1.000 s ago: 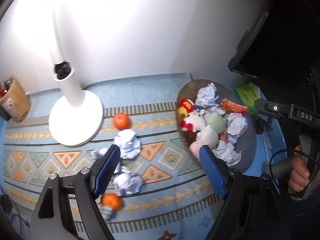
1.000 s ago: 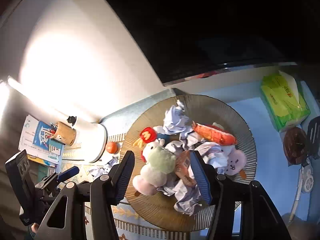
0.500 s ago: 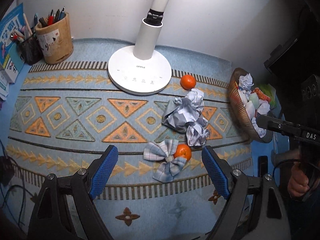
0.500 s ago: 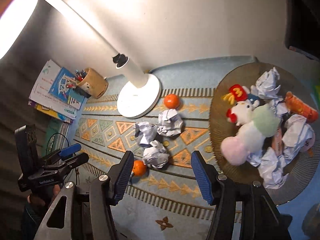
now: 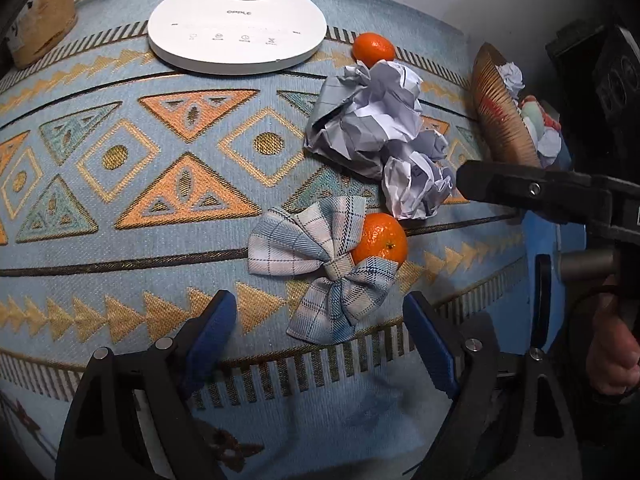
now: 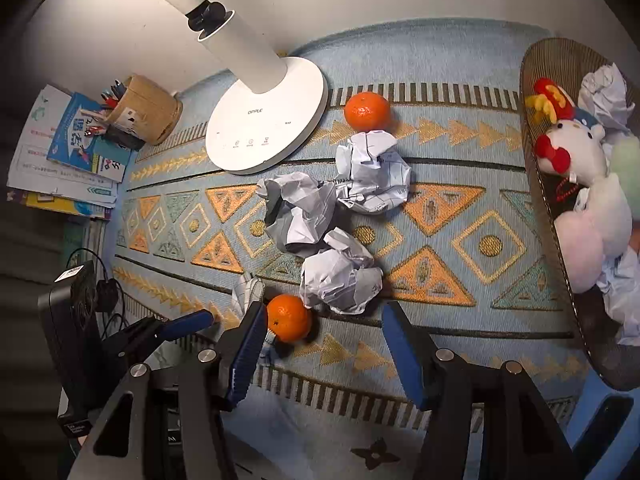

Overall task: Organize objects
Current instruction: 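Grasp the checked bow with the left tool while the right grasps a paper ball, then carry the checked bow and paper ball over the glass plate, then open both tools to drop the bow and paper onto the plate, then grasp a paper ball with the left tool while the right grasps a tangerine, then carry the paper ball and tangerine over the glass plate, then open both tools to drop the paper ball and tangerine onto the plate, then move both tools back to the last tangerine and paper ball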

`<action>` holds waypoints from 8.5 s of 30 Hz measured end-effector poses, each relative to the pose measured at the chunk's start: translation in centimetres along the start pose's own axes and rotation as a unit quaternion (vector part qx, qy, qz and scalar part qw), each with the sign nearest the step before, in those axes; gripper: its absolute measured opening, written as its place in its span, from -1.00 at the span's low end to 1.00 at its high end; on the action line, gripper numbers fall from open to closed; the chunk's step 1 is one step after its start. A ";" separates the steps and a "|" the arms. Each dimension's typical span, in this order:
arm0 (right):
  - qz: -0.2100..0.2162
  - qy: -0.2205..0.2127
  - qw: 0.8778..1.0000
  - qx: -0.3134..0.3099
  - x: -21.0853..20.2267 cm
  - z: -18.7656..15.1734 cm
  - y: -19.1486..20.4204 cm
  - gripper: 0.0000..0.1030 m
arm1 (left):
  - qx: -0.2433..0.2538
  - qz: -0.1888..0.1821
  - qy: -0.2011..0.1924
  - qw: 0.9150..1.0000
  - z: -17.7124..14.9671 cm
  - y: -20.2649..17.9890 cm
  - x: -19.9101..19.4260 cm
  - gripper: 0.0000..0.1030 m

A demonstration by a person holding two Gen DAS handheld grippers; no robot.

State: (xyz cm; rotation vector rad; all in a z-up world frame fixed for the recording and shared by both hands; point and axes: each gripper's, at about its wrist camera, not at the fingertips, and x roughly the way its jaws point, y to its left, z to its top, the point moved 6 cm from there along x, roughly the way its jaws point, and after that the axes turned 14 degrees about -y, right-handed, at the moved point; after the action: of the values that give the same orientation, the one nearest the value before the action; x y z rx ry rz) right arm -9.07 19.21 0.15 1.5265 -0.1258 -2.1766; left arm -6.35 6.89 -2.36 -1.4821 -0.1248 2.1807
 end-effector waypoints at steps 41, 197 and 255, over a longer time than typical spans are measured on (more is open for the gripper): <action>-0.036 -0.005 0.999 -0.037 0.3 -1.5 -1.0 -0.11 | 0.006 0.128 -0.039 0.991 0.6 3.7 -1.4 -0.50; -0.058 -0.223 0.963 0.141 -18.5 -0.9 -15.8 -0.30 | 0.165 -0.116 -0.146 0.968 12.8 -19.8 -7.1 0.16; -0.009 -0.154 0.986 0.057 -14.1 -0.9 -6.4 0.11 | -0.030 -0.050 -0.105 0.993 8.6 -4.6 -7.8 0.48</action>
State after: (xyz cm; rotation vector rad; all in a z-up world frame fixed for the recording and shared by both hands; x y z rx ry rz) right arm -6.54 31.11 9.84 1.2412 -0.3434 -2.4423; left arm -10.23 9.06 9.31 -1.2455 -0.3327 2.2633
